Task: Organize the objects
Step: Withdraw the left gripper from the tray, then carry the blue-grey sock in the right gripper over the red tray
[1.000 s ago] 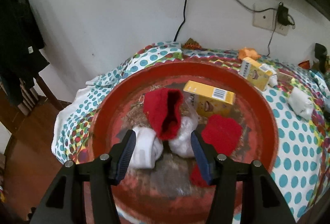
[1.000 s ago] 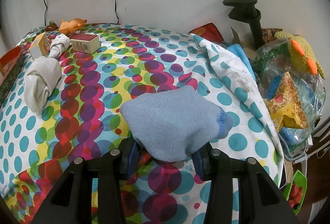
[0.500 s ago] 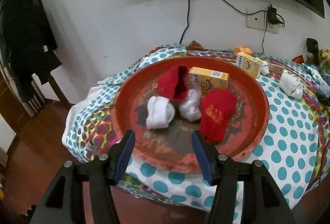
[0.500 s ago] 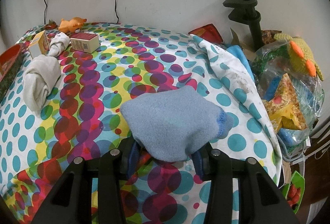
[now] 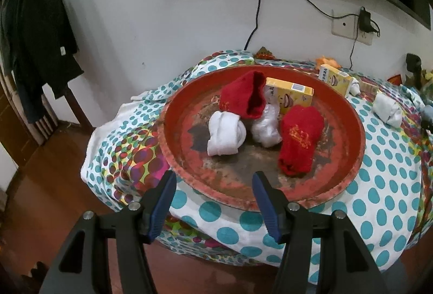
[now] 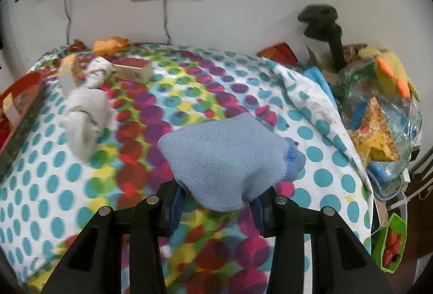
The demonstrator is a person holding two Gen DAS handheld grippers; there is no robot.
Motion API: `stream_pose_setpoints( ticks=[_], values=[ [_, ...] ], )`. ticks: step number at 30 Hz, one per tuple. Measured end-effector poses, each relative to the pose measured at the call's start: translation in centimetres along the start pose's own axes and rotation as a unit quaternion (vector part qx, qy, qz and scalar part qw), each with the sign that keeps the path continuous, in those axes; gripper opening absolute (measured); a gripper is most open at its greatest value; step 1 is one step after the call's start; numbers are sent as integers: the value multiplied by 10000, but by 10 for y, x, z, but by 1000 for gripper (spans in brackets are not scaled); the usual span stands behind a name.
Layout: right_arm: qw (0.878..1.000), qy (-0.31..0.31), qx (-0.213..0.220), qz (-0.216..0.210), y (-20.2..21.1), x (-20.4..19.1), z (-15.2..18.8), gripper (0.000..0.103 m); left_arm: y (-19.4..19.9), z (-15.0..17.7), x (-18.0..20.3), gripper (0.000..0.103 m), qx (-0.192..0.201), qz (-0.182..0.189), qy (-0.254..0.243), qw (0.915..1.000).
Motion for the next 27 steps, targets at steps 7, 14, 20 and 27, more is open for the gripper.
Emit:
stream_pose_setpoints(
  ticks=[7, 14, 20, 27],
  values=[
    [9974, 343, 66, -631, 23, -37, -7, 40, -2, 3, -6, 60, -77, -117, 22, 9999],
    [9877, 841, -61, -1317, 41, -96, -3, 40, -2, 4, -9, 60, -129, -139, 69, 9998],
    [9751, 1242, -259, -1818, 52, -148, 21, 40, -3, 5, -9, 60, -163, -78, 153, 9997],
    [9646, 1512, -428, -2116, 54, -190, 42, 41, -3, 7, -11, 60, -212, -162, 166, 9995]
  ],
)
Point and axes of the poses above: each gripper's, at about its wrist camera, not at the fingertips, and y roughly against the way its jaws point, x to its right, z to its underside, the point moved 9 cm from there along -y, roughly the way its jaws point, and after that the axes turned 14 degrees about -y, right-handed, at the moved point
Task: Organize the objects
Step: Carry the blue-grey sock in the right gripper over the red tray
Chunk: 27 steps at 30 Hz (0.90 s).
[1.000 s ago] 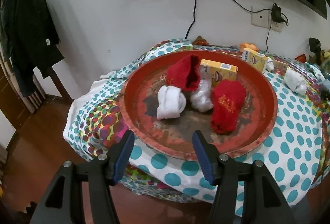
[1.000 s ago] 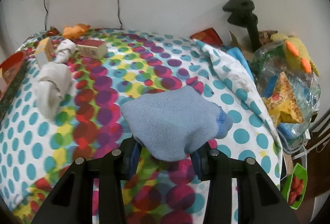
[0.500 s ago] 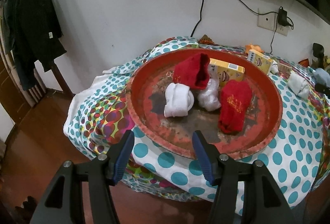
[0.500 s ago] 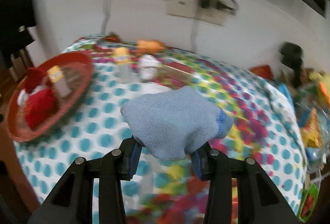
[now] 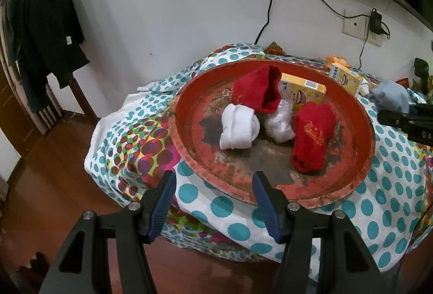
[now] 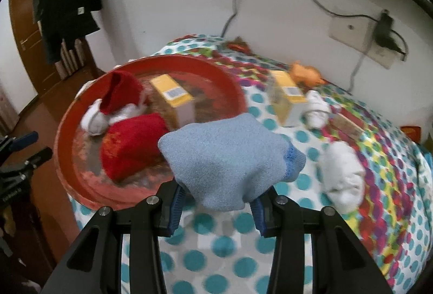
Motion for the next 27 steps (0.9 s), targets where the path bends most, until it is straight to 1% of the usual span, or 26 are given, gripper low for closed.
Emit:
stream_pose_setpoints(
  ticks=[4, 5, 8, 10, 15, 20, 21, 24, 25, 27],
  values=[
    [9998, 147, -45, -125, -9, -27, -5, 41, -2, 2, -1, 60, -49, 22, 49, 10000],
    [9997, 173, -57, -150, -11, -40, -5, 41, -3, 3, -2, 60, -77, 17, 64, 9999],
    [9993, 275, -101, -229, -20, -58, -11, 41, -3, 3, -5, 60, -96, -17, 76, 9999],
    [9992, 321, -119, -222, -24, -71, -10, 41, -3, 3, -7, 60, -86, -35, 112, 9999],
    [9990, 342, -158, -256, -43, -85, -23, 41, -3, 4, -8, 60, -106, -77, 105, 9999],
    [9988, 346, -249, -222, -56, -120, -30, 41, -1, 4, -10, 60, -102, -41, 196, 9997],
    [9989, 329, -270, -216, -61, -114, -32, 41, -2, 4, -12, 60, -150, -113, 296, 9994],
    [9989, 274, -321, -179, -73, -102, -37, 41, -1, 4, -14, 60, -157, -111, 343, 9992],
    [9990, 268, -331, -163, -80, -106, -40, 41, -1, 4, -14, 60, -150, -96, 351, 9992],
    [9988, 300, -364, -98, -85, -99, -41, 41, -1, 4, -14, 60, -162, -81, 378, 9991]
  ],
)
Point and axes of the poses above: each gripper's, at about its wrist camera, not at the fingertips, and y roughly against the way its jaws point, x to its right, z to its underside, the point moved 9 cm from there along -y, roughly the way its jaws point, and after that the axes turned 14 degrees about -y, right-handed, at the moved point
